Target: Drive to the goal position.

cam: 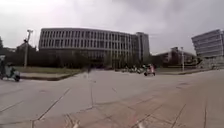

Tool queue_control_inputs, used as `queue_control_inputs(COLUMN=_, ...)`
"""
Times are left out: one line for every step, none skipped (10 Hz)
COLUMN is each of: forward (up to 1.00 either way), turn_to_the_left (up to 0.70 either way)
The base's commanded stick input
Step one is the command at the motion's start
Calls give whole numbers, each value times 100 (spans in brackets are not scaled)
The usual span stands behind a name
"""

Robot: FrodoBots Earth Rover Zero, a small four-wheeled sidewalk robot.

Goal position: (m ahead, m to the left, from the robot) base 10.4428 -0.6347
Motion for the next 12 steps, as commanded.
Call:
queue_control_inputs(forward=50, turn_to_the_left=0)
queue_control_inputs(forward=50, turn_to_the_left=0)
queue_control_inputs(forward=50, turn_to_the_left=0)
queue_control_inputs(forward=50, turn_to_the_left=0)
queue_control_inputs(forward=50, turn_to_the_left=0)
queue_control_inputs(forward=50, turn_to_the_left=0)
queue_control_inputs(forward=50, turn_to_the_left=0)
queue_control_inputs(forward=50, turn_to_the_left=0)
queue_control_inputs(forward=50, turn_to_the_left=0)
queue_control_inputs(forward=50, turn_to_the_left=0)
queue_control_inputs(forward=50, turn_to_the_left=0)
queue_control_inputs(forward=50, turn_to_the_left=0)
